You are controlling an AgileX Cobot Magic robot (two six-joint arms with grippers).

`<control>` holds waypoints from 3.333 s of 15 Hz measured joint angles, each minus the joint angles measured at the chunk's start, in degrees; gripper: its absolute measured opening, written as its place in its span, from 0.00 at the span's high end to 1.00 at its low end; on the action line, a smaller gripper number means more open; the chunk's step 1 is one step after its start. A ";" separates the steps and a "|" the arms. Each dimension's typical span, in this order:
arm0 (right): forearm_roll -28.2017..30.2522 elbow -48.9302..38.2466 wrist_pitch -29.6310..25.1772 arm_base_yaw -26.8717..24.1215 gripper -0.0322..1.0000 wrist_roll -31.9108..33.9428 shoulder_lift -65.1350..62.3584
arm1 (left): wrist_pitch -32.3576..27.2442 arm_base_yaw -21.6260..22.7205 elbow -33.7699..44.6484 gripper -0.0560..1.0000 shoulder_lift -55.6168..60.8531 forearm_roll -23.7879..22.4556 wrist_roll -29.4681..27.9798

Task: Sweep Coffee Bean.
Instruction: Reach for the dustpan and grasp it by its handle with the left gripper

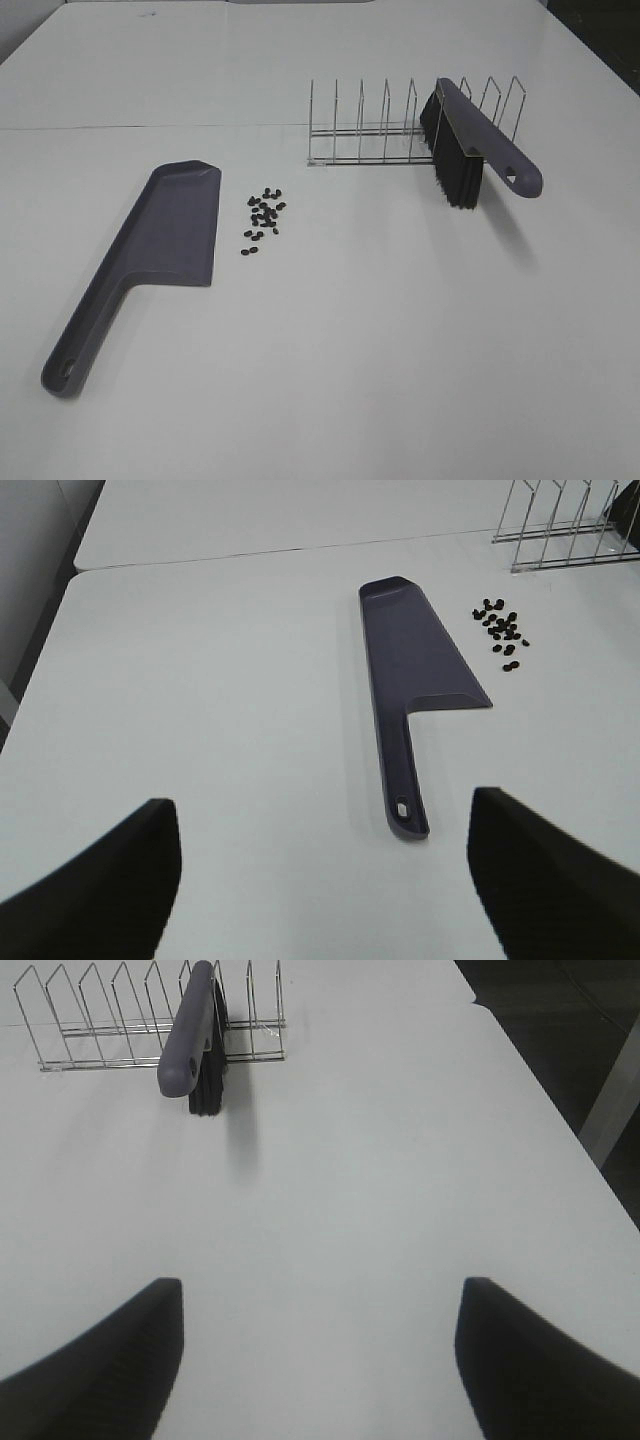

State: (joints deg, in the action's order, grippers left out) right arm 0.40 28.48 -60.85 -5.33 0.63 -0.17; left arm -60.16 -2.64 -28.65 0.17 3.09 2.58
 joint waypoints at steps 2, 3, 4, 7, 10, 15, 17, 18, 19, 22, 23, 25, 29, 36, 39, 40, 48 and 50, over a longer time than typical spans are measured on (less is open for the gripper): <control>0.00 0.00 0.00 0.00 0.32 0.00 0.00 | 0.00 0.00 0.00 0.24 0.00 0.00 0.00; 0.00 0.00 0.00 0.00 0.32 0.00 0.00 | 0.00 0.00 0.00 0.24 0.00 0.00 0.00; 0.00 0.00 0.00 0.00 0.32 0.00 0.00 | 0.00 0.00 0.00 0.24 0.00 0.00 0.00; 0.00 0.00 0.00 0.00 0.32 0.00 0.00 | 0.00 0.00 0.00 0.24 0.00 0.00 0.00; 0.00 0.00 0.00 0.00 0.32 0.00 0.00 | 0.00 0.00 0.00 0.24 0.00 0.00 0.00; 0.00 0.00 0.00 0.00 0.32 0.00 0.00 | 0.00 0.00 0.00 0.24 0.00 0.00 0.00; 0.00 0.00 0.00 0.00 0.32 0.00 0.00 | 0.00 0.00 0.00 0.24 0.00 0.00 0.00; 0.00 0.00 0.00 0.00 0.32 0.00 0.00 | 0.00 0.00 0.00 0.24 0.00 0.00 0.00; 0.00 0.00 0.00 0.00 0.32 0.00 0.00 | 0.00 0.00 0.00 0.24 0.00 0.00 0.00; 0.00 0.00 0.00 0.00 0.32 0.00 0.00 | 0.00 0.00 0.00 0.24 0.00 0.00 0.00; 0.00 0.00 0.00 0.00 0.32 0.00 0.00 | 0.00 0.00 0.00 0.24 0.00 0.00 0.00; 0.00 0.00 0.00 0.00 0.32 0.00 0.00 | 0.00 0.00 0.00 0.24 0.00 -0.06 0.00; 0.00 0.00 0.00 0.00 0.32 0.00 0.00 | 5.44 0.00 -3.38 0.24 -7.56 -0.11 -3.78; 0.00 0.00 0.00 0.00 0.32 0.00 0.00 | 7.10 0.00 -12.09 0.24 -46.93 7.85 -4.53; 0.00 0.00 0.00 0.00 0.32 0.00 0.00 | 7.79 0.00 -17.25 0.24 -61.13 10.03 -3.38; 0.00 0.00 0.00 0.00 0.32 0.00 0.00 | 8.02 0.00 -19.60 0.24 -67.04 10.03 -3.04; 0.00 0.00 0.00 0.00 0.32 0.00 0.00 | 8.71 -7.45 -32.83 0.21 -100.73 8.42 -3.09; 0.00 0.00 0.00 0.00 0.32 0.00 0.00 | 9.91 -8.94 -33.12 0.21 -105.08 7.62 -3.90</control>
State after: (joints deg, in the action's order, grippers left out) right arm 0.40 28.48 -60.85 -5.33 0.63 -0.17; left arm -50.25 -11.57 -61.76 -104.91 10.71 -1.32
